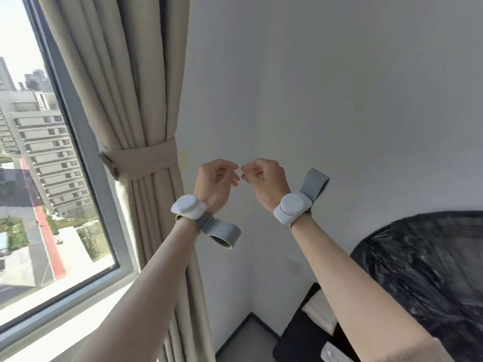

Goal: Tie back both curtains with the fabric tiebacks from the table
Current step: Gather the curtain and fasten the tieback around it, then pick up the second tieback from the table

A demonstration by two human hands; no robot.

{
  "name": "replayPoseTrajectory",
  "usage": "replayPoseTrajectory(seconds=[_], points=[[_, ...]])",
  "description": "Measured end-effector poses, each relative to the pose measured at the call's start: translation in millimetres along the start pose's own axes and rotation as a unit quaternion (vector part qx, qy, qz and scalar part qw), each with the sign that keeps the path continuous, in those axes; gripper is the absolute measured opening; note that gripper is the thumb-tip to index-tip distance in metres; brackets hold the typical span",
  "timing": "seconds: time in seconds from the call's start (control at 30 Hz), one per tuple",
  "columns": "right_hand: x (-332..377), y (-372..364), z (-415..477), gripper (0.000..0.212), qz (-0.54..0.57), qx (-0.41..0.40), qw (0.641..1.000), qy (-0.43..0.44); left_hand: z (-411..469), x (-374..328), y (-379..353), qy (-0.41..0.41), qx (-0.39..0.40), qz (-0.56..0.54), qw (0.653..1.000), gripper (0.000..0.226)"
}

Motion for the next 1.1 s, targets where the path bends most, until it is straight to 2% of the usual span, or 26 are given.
replayPoseTrajectory(seconds=[0.6,1.1], points=[[-137.7,200.3,-75.3,0.020,-0.090,-0.056,0.989,-0.106,-79.8,-73.6,-238.6,0.048,0.129,-0.084,0.987,0.028],[-256.8,236.7,-151.9,0.017,-0.143,-0.075,0.963,-0.215,-177.1,-48.9,-343.4,0.107,0.237,-0.088,0.961,0.033]])
Point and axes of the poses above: each hand's wrist, its own z-axis towards the middle knuckle, its own y-axis out of the back of the hand, x = y × z, the point moved 9 cm from there along z, towards the middle knuckle, and after that the axes turned 9 degrees about -y, right-handed, at the moved point
